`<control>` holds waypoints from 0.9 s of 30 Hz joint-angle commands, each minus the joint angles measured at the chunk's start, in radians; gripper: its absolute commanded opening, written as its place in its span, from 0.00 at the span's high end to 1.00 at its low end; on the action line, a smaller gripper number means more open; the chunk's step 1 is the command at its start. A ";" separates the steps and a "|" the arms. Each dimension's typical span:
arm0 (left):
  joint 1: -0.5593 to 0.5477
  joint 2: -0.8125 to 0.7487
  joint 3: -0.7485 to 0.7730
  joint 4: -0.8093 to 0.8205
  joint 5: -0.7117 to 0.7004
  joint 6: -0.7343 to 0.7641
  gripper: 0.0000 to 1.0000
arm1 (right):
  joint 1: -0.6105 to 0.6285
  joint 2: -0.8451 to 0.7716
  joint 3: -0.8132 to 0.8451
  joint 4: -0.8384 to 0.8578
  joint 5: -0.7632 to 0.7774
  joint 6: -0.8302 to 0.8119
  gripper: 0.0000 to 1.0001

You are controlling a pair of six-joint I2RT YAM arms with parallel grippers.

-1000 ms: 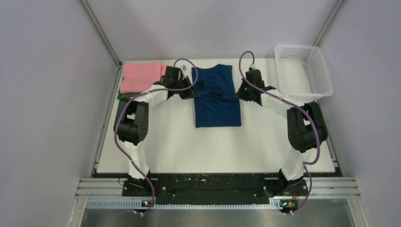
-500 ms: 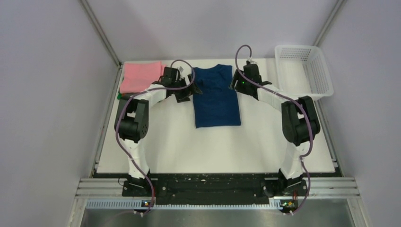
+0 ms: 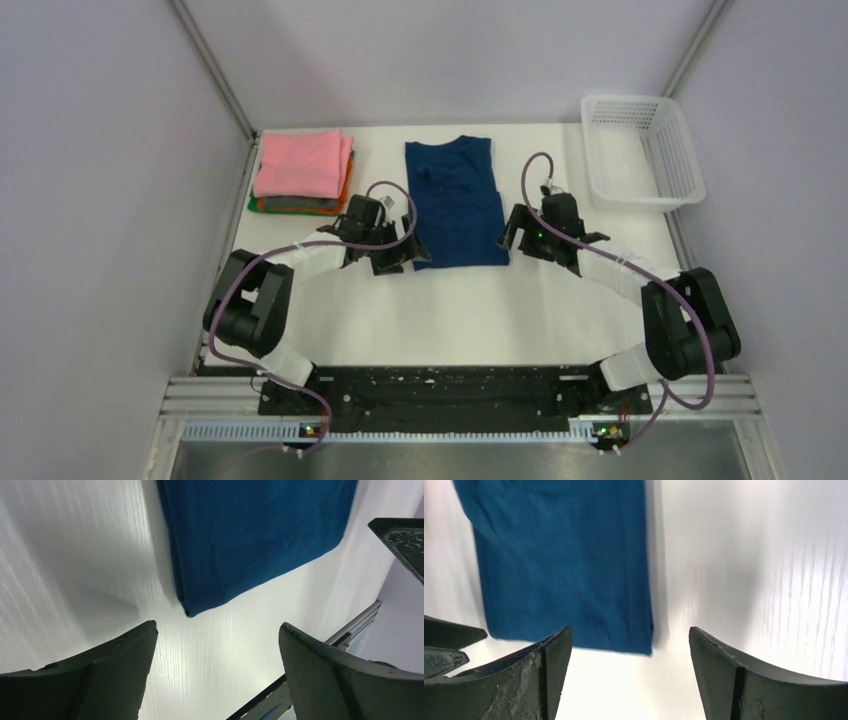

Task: Fold and stack the t-shirts
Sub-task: Grab one side of the 2/3 rectangular tshirt with both arms

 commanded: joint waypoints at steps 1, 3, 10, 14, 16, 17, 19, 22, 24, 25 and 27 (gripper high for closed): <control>-0.017 -0.024 -0.060 0.071 -0.042 -0.039 0.07 | -0.006 -0.089 -0.099 0.053 -0.018 0.039 0.15; -0.021 0.003 -0.057 0.085 -0.044 -0.050 0.13 | -0.006 -0.092 -0.117 0.069 -0.024 0.050 0.15; -0.057 0.091 -0.021 0.110 -0.049 -0.073 0.32 | -0.006 -0.045 -0.116 0.109 -0.079 0.075 0.19; -0.066 0.128 0.003 0.096 -0.063 -0.077 0.55 | -0.007 -0.002 -0.109 0.119 -0.101 0.083 0.23; -0.068 0.142 0.010 0.093 -0.076 -0.083 0.64 | -0.006 0.019 -0.110 0.126 -0.109 0.095 0.26; -0.068 0.148 0.014 0.091 -0.082 -0.083 0.70 | -0.006 0.029 -0.111 0.129 -0.112 0.096 0.27; -0.068 0.164 0.027 0.081 -0.096 -0.083 0.82 | -0.006 0.045 -0.111 0.127 -0.110 0.099 0.30; -0.068 0.179 0.041 0.064 -0.107 -0.080 1.00 | -0.005 0.067 -0.110 0.126 -0.112 0.097 0.37; -0.068 0.182 0.041 0.063 -0.108 -0.075 1.00 | -0.005 0.077 -0.112 0.126 -0.120 0.095 0.42; -0.068 0.182 0.039 0.065 -0.107 -0.073 1.00 | -0.005 0.079 -0.116 0.126 -0.121 0.097 0.44; -0.068 0.178 0.032 0.071 -0.105 -0.068 1.00 | -0.005 0.084 -0.124 0.129 -0.119 0.098 0.48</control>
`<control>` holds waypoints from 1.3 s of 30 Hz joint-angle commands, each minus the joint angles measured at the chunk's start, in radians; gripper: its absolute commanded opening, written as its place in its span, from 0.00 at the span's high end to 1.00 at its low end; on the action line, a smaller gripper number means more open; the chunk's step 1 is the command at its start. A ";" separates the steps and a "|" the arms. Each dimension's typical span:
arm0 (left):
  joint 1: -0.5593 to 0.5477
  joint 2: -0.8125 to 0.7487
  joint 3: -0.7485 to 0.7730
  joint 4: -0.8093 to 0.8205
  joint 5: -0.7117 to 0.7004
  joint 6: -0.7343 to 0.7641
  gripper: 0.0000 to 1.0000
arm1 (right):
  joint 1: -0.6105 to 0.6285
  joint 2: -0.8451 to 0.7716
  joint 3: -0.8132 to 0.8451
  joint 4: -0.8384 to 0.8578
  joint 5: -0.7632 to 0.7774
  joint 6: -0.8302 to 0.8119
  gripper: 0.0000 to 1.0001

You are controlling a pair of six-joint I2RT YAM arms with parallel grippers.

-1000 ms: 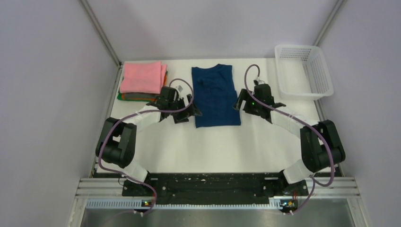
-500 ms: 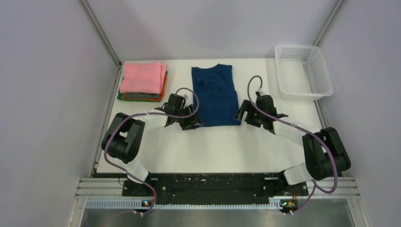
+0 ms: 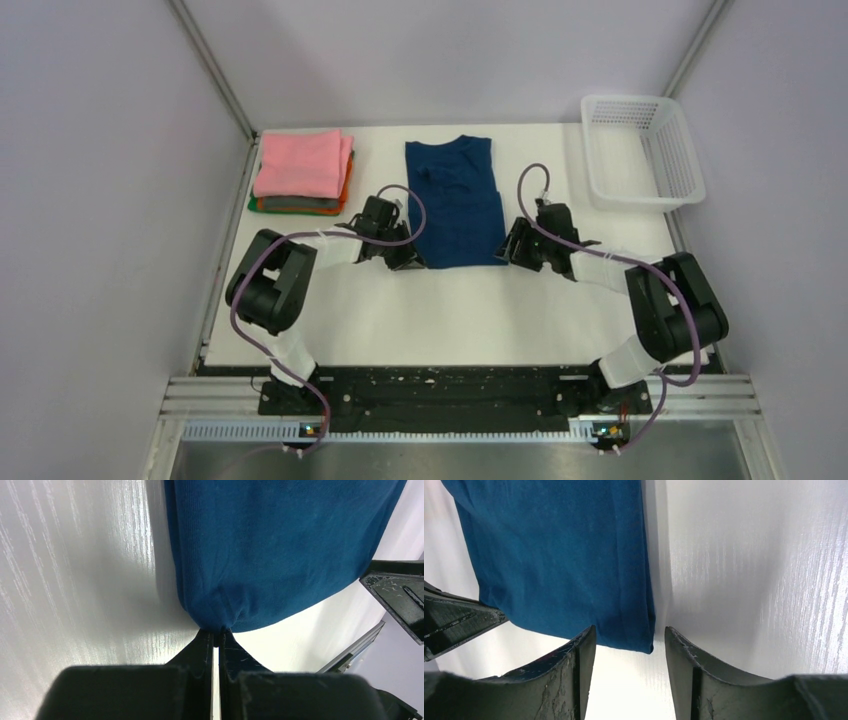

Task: Fold and stack the t-shirts
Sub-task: Grab one side of the 2/3 rectangular tshirt with both arms, then fold the long partially folded tshirt into a neat square

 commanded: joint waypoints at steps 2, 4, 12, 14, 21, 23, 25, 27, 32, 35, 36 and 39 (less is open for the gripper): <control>-0.002 0.008 -0.003 0.004 -0.047 0.026 1.00 | -0.004 0.033 -0.004 0.015 -0.007 0.000 0.53; -0.002 0.006 -0.011 0.010 -0.043 0.030 1.00 | -0.004 0.049 -0.005 0.022 -0.009 -0.001 0.58; -0.002 -0.004 -0.047 0.037 -0.016 0.013 1.00 | -0.003 0.077 -0.010 0.009 -0.021 0.015 0.92; -0.004 -0.021 -0.068 0.049 -0.003 0.005 1.00 | -0.004 0.060 -0.019 -0.010 -0.027 0.015 1.00; -0.046 -0.185 -0.242 0.021 -0.025 -0.014 1.00 | 0.006 -0.115 -0.116 -0.145 -0.101 -0.017 1.00; -0.084 -0.245 -0.291 -0.002 -0.032 -0.030 1.00 | 0.022 -0.188 -0.154 -0.195 -0.140 -0.027 1.00; -0.131 -0.313 -0.340 -0.011 -0.033 -0.054 1.00 | 0.050 -0.272 -0.187 -0.264 -0.160 -0.033 1.00; -0.178 -0.403 -0.387 -0.023 -0.040 -0.088 1.00 | 0.096 -0.365 -0.206 -0.345 -0.169 -0.037 1.00; -0.236 -0.599 -0.394 -0.100 -0.056 -0.124 1.00 | 0.136 -0.603 -0.215 -0.486 -0.166 0.007 1.00; -0.240 -0.696 -0.334 -0.175 -0.105 -0.092 1.00 | 0.136 -0.684 -0.173 -0.510 -0.150 0.019 1.00; -0.240 -0.718 -0.315 -0.185 -0.118 -0.081 1.00 | 0.136 -0.694 -0.149 -0.510 -0.144 0.019 1.00; -0.239 -0.738 -0.259 -0.164 -0.180 -0.044 1.00 | 0.135 -0.679 -0.060 -0.505 -0.088 0.005 1.00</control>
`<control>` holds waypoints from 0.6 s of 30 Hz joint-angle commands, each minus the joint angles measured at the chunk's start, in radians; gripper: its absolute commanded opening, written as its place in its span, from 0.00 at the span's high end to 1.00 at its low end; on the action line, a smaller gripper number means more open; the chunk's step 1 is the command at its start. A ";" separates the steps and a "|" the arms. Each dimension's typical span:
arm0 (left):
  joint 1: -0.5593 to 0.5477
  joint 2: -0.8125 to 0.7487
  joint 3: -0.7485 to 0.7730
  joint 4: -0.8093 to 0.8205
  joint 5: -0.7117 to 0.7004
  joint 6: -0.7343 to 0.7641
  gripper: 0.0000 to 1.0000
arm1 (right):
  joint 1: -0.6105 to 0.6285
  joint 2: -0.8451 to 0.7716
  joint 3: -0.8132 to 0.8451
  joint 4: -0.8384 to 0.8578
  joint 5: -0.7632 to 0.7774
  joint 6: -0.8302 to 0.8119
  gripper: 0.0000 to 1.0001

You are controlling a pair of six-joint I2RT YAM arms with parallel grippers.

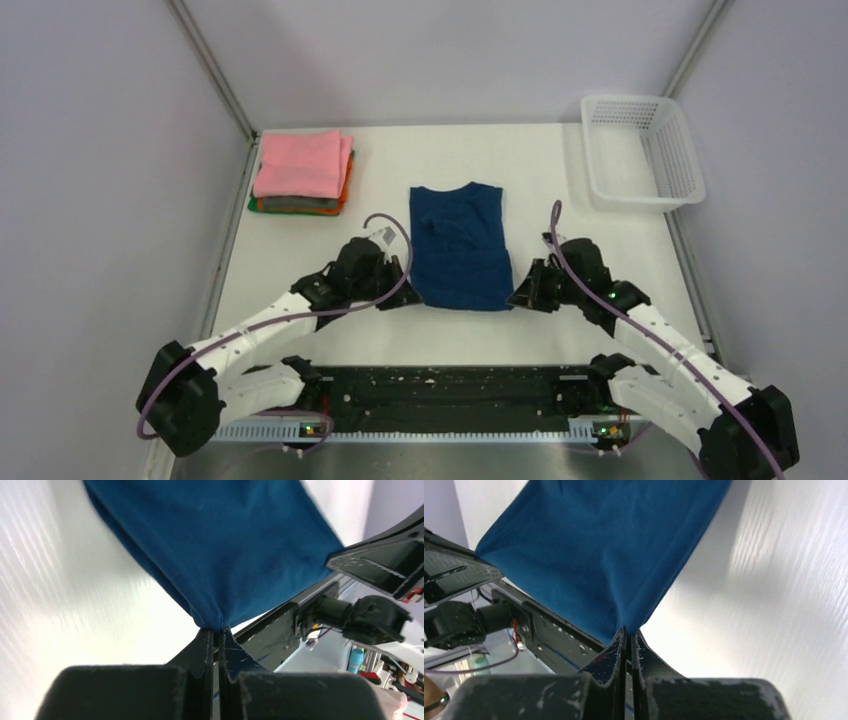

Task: Fold and stack the t-shirts
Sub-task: Fold the long partially folded tshirt into a neat square

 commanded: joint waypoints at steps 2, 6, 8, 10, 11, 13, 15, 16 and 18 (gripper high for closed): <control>0.004 -0.014 0.128 0.040 -0.141 0.070 1.00 | -0.002 0.047 0.201 -0.017 0.105 -0.021 1.00; 0.031 0.080 0.297 0.011 -0.213 0.133 1.00 | -0.061 0.158 0.340 0.017 0.115 -0.052 1.00; 0.052 0.127 0.367 0.006 -0.239 0.175 1.00 | -0.093 0.214 0.398 0.041 0.110 -0.071 1.00; 0.083 0.186 0.431 -0.004 -0.247 0.204 1.00 | -0.112 0.290 0.467 0.045 0.104 -0.093 1.00; 0.109 0.214 0.457 -0.003 -0.239 0.211 1.00 | -0.119 0.324 0.504 0.046 0.100 -0.107 1.00; 0.158 0.264 0.491 0.017 -0.210 0.207 1.00 | -0.136 0.392 0.565 0.051 0.080 -0.128 1.00; 0.211 0.309 0.515 0.061 -0.152 0.202 1.00 | -0.159 0.459 0.617 0.060 0.057 -0.143 1.00; 0.233 0.332 0.532 0.072 -0.138 0.202 1.00 | -0.175 0.492 0.640 0.062 0.041 -0.148 1.00; 0.265 0.384 0.584 0.066 -0.123 0.212 1.00 | -0.200 0.548 0.683 0.068 0.020 -0.158 1.00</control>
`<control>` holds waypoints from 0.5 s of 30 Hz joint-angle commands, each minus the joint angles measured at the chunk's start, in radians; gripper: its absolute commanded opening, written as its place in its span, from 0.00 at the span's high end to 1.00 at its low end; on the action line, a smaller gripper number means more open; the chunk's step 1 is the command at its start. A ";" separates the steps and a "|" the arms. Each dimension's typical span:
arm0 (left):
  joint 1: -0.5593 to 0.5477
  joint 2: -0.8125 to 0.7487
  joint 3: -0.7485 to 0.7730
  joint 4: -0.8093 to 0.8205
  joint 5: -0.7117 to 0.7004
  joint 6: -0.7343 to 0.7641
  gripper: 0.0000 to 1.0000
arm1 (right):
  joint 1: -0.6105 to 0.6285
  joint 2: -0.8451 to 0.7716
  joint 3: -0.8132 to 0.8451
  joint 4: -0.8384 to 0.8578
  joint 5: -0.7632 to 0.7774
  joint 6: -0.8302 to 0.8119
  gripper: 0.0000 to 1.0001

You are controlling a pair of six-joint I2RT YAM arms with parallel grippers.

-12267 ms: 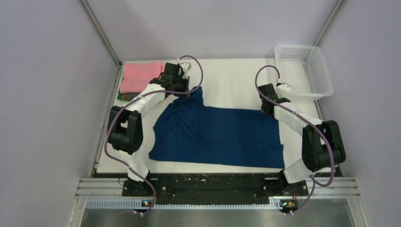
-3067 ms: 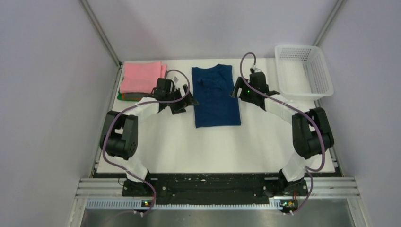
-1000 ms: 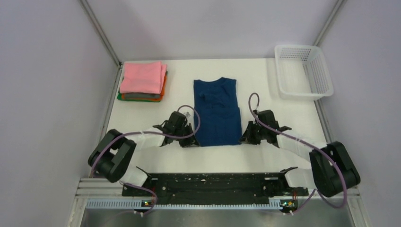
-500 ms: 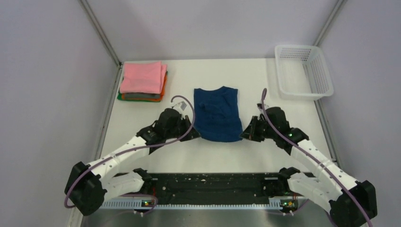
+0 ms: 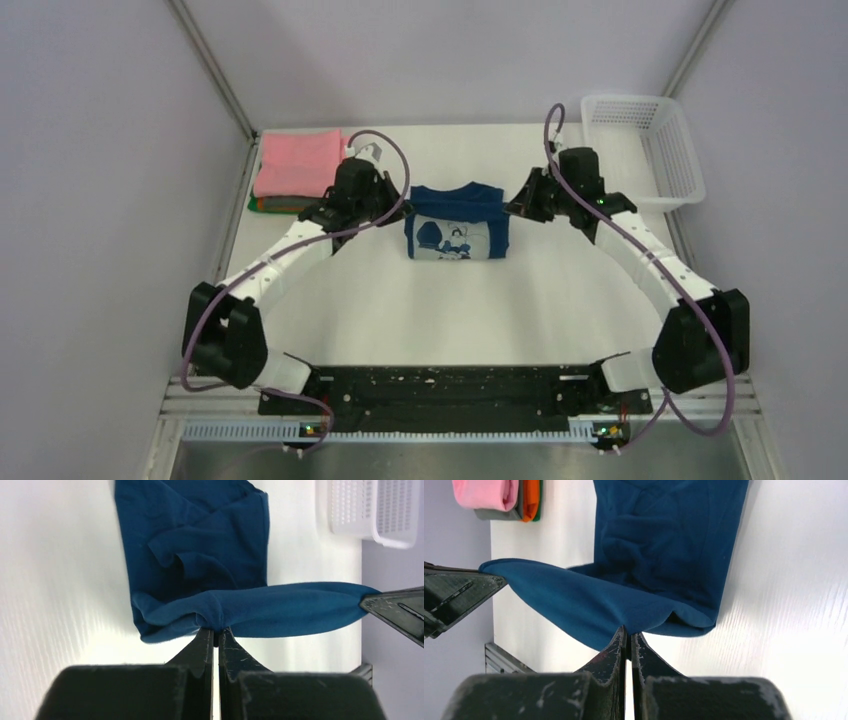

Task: Fold and stack the t-shirts
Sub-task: Fold the long partially folded tshirt into a neat square

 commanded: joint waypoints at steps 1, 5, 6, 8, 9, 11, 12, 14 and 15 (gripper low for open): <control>0.072 0.096 0.115 0.042 0.048 0.048 1.00 | -0.060 0.106 0.117 0.050 -0.048 -0.056 1.00; 0.111 0.194 0.195 0.053 0.075 0.067 1.00 | -0.097 0.200 0.188 0.061 -0.055 -0.064 1.00; 0.122 0.220 0.214 0.052 0.090 0.070 1.00 | -0.105 0.221 0.210 0.068 -0.060 -0.068 1.00; 0.143 0.265 0.256 0.051 0.118 0.069 1.00 | -0.126 0.273 0.249 0.070 -0.080 -0.072 1.00; 0.150 0.285 0.270 0.053 0.120 0.069 1.00 | -0.132 0.295 0.264 0.075 -0.089 -0.076 1.00; 0.167 0.329 0.297 0.056 0.124 0.073 1.00 | -0.142 0.351 0.296 0.089 -0.100 -0.088 1.00; 0.174 0.347 0.309 0.058 0.128 0.075 1.00 | -0.145 0.374 0.312 0.096 -0.112 -0.098 1.00; 0.191 0.392 0.335 0.068 0.143 0.082 1.00 | -0.150 0.429 0.348 0.101 -0.128 -0.104 1.00; 0.197 0.415 0.350 0.070 0.150 0.081 1.00 | -0.154 0.459 0.364 0.109 -0.137 -0.105 1.00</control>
